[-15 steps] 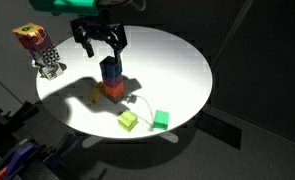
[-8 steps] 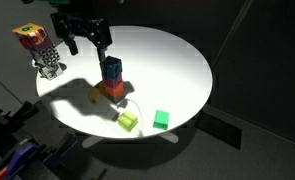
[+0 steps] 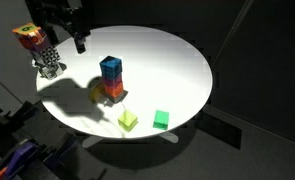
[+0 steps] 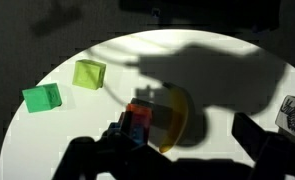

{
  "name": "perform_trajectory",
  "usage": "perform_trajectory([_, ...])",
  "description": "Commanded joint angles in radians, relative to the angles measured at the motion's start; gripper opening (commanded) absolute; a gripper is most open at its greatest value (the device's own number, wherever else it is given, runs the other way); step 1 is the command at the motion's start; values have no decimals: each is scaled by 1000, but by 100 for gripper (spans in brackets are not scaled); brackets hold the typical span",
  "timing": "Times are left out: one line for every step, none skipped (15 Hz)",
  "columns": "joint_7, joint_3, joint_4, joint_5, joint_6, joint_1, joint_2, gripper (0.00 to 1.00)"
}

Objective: Put the blue block on the pink block

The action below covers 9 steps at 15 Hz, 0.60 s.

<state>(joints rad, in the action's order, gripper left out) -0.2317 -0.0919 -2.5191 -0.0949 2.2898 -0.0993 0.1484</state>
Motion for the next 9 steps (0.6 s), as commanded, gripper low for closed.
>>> perform_trajectory([42, 6, -61, 8, 43, 15, 77, 100])
perform_trajectory([47, 8, -66, 5, 44, 17, 85, 100])
perform_trajectory([20, 1, -31, -1, 27, 14, 38, 100])
perform_trajectory([21, 2, -36, -1, 28, 15, 44, 100])
perform_trajectory([21, 2, -36, -1, 28, 15, 43, 100])
perform_trajectory([21, 2, -36, -1, 28, 15, 40, 100])
perform_trajectory([21, 2, -36, -1, 28, 15, 37, 100])
perform_trajectory([21, 2, -36, -1, 28, 15, 36, 100])
perform_trajectory([21, 2, -36, -1, 28, 15, 35, 100])
